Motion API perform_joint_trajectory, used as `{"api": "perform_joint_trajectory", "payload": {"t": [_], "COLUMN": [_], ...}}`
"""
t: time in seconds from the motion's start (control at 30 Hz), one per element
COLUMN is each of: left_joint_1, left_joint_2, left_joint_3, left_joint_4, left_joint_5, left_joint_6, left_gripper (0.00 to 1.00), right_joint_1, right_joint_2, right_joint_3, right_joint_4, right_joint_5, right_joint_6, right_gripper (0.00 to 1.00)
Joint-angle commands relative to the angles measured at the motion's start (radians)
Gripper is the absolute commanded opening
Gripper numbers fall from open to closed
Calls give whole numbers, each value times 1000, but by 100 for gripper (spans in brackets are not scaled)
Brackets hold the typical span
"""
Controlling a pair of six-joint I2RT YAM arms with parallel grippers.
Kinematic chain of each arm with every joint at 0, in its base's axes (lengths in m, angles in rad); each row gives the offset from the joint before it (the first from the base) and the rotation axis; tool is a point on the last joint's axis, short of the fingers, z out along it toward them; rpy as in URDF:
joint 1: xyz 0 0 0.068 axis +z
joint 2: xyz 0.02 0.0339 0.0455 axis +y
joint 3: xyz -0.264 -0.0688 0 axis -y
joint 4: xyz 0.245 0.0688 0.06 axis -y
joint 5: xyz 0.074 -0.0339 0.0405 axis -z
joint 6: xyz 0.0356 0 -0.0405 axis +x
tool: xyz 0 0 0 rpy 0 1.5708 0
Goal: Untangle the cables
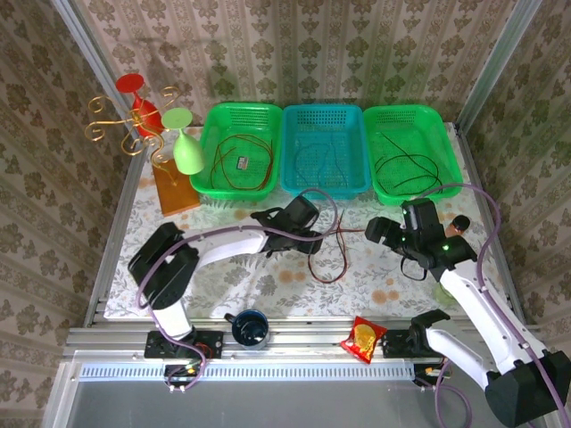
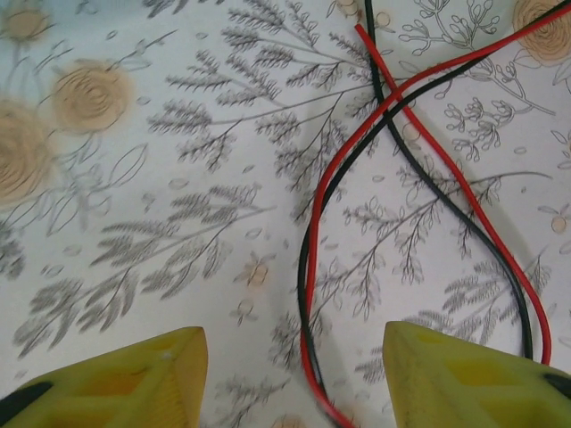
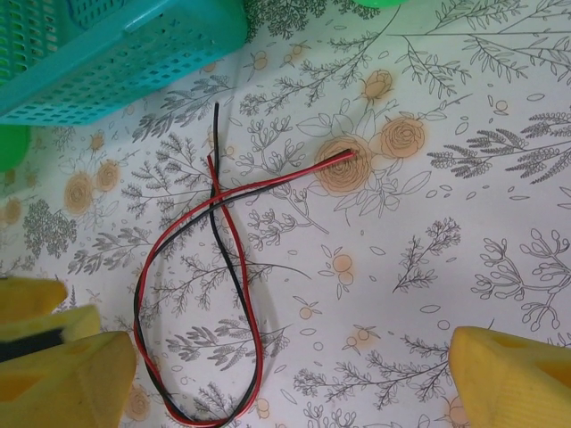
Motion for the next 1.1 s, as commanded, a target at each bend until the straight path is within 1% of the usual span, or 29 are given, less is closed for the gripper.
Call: {"api": "perform_joint_trajectory", "payload": {"t": [0.0,0.17,0.3,0.37,0.43,0.6,0.8,0.97,1.07], "left_joint_1": [-12,-11,-14,-15,-13,-14,-13,-17,-15], "left_joint_2": [43,94,110,121,139,195,252,287,307], "left_joint_3": [66,79,88,101,124,202,273,302,309], "left_joint_4": [19,31,48,53,46,-6,-21,-42,-39], "left_joint_5": [19,17,18,18,25,3,-9,-33,-19], "left_joint_6": [20,15,39,62,88,138,171,217,255], "left_gripper": [52,47,43,35,30,29,28,28,29], "right_joint_1": [6,4,4,3,4,2,-8,-18,-22], "right_joint_2": [-14,-22,-23,-14,-8,12,9,14,15], "right_joint_3": [-26,-35,-48,-49,-50,-48,-69,-70,-65], "right_joint_4": [-36,-39,-25,-18,-10,-4,12,11,10], "right_joint_5": [-24,-22,-23,-24,-23,-32,-30,-39,-38], "right_joint_6": [6,-6,-6,-9,-12,-23,-27,-36,-45], "right_gripper": [92,93,93,93,93,93,94,94,94]}}
